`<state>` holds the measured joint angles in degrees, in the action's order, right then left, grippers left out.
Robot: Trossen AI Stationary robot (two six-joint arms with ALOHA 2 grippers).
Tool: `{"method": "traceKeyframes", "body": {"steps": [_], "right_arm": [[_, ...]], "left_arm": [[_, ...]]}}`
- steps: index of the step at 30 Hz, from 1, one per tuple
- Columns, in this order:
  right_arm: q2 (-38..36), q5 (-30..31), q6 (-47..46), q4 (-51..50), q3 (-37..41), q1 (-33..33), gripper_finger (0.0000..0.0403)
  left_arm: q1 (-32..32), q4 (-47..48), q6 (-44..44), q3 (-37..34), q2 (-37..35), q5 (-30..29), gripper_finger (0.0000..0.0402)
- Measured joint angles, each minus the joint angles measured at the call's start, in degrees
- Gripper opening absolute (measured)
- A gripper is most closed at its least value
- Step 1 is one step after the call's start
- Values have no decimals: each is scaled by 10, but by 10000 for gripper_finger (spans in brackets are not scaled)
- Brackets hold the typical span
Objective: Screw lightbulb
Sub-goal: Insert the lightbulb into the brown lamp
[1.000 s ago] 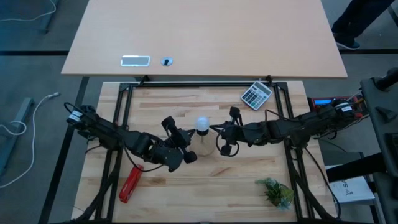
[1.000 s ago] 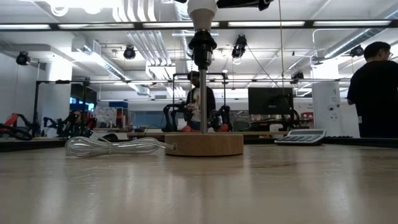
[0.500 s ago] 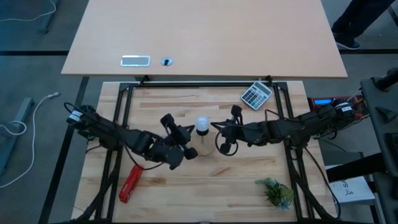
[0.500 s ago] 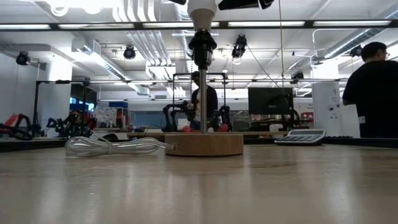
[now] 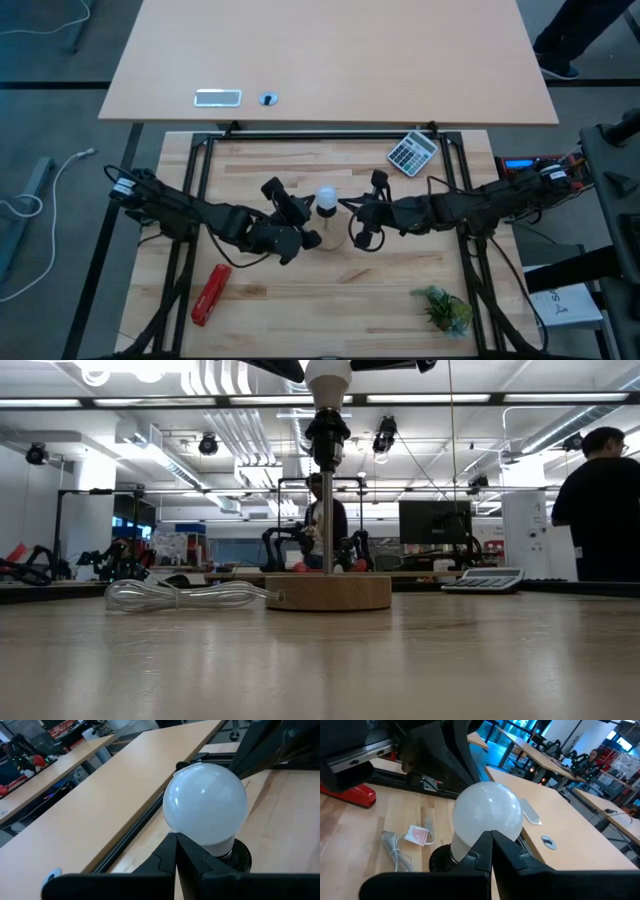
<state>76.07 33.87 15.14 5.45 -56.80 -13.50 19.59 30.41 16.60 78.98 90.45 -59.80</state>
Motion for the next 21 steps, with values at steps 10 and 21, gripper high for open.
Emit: {"method": "traceKeyframes", "body": {"steps": [10, 21], "right_arm": [[0, -12, -9, 0, 0, 0, 0], [-7, 27, -21, -23, 0, -1, 0]], "left_arm": [[-1, 9, 0, 0, 1, -8, 0], [46, 24, 3, 0, -13, -19, 0]]}}
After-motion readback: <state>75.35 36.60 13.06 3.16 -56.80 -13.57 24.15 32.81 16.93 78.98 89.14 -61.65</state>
